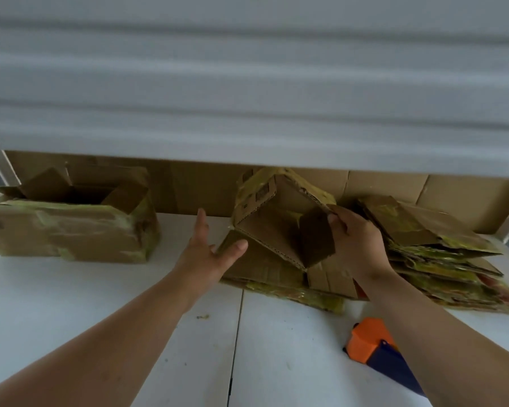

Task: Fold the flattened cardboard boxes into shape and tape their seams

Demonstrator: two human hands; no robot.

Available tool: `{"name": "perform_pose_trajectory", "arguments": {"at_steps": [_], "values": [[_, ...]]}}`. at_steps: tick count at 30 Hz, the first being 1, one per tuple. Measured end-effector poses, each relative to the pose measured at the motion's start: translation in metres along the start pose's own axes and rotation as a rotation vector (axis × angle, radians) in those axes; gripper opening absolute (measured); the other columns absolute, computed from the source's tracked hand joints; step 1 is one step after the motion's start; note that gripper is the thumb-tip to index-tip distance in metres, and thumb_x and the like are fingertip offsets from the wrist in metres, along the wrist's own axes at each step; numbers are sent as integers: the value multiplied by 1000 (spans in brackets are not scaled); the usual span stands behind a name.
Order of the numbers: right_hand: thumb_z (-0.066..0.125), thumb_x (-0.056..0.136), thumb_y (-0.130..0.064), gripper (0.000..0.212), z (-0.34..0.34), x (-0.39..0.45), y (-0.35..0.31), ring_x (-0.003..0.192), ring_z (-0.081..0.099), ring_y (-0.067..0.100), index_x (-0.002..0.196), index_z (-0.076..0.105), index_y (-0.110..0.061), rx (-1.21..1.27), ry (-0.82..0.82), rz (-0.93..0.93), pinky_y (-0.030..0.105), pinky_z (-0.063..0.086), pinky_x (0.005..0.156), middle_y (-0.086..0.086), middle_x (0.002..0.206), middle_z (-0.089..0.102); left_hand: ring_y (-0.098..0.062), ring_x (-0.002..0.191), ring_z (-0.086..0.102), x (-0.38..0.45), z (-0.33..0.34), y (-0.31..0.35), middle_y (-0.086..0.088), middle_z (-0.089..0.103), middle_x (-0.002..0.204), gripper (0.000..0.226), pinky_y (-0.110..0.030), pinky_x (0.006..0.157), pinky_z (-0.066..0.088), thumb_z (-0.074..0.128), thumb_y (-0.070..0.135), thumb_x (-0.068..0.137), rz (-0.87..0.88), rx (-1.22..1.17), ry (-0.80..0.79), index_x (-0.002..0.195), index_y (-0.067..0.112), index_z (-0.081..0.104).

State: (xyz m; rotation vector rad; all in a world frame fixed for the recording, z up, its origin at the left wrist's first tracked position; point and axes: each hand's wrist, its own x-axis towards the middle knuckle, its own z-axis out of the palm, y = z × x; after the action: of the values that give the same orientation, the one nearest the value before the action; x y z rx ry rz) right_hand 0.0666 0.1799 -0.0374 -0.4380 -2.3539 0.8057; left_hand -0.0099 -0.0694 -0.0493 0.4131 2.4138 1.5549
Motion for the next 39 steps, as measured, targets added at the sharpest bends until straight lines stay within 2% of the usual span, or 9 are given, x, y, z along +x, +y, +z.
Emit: {"name": "perform_pose_trajectory", "arguments": {"at_steps": [4,8,14,18,23,28,32,36,39], "values": [[46,105,-23,28,-7,-6,-21,69,51,2,124,66,-20,150,56,54,7,35,54,-13,79,59,-13,136,45,-7,8,7,13,11,165,116,-41,112,33,69,64,69,85,52,-117,145,58,-19],[47,104,-23,26,-16,-18,-45,72,54,-8,119,68,-22,239,86,40,3,37,56,-15,82,61,-12,127,54,-15,10,7,15,25,161,107,-40,111,38,68,66,76,108,98,-192,151,52,-7],[45,105,-26,30,-24,-49,-57,82,55,5,129,62,-19,252,88,116,2,37,58,-9,96,60,-21,150,19,-52,8,-38,10,10,165,104,-45,119,28,68,67,78,-27,648,-561,155,46,1],[44,106,-26,23,-30,-74,-49,69,49,-5,119,63,-27,227,112,147,5,39,56,-21,80,53,-18,153,-3,-65,12,-62,12,-11,165,109,-47,123,12,66,71,74,182,1046,-481,157,39,2],[45,105,-25,27,-38,-93,-31,74,52,-2,120,66,-24,220,170,170,29,47,74,-22,80,55,-20,148,18,-64,18,-63,7,13,164,75,-39,116,28,52,58,92,262,1146,-298,155,39,17],[44,105,-30,29,-49,-83,-8,79,60,10,124,65,-25,289,162,231,26,54,65,-11,87,63,-23,113,55,-40,22,-64,-2,45,133,50,-30,100,46,49,29,98,20,825,24,148,33,39],[45,104,-31,31,-56,-72,7,91,64,21,127,65,-24,368,118,269,30,52,70,-4,95,66,-27,123,53,-32,29,-51,-6,41,151,75,-25,88,45,59,21,92,-184,535,-48,157,28,21],[44,105,-32,25,-61,-68,12,90,66,25,120,64,-30,419,86,273,41,59,74,-5,95,66,-28,132,46,-41,22,-39,3,38,154,74,-43,109,43,59,48,88,-175,420,25,154,40,26],[46,103,-37,21,-64,-69,8,95,67,27,116,62,-41,496,96,296,51,59,82,-12,97,67,-28,137,42,-53,15,-24,3,33,158,72,-39,113,37,59,45,94,-182,247,7,156,39,21]]}}
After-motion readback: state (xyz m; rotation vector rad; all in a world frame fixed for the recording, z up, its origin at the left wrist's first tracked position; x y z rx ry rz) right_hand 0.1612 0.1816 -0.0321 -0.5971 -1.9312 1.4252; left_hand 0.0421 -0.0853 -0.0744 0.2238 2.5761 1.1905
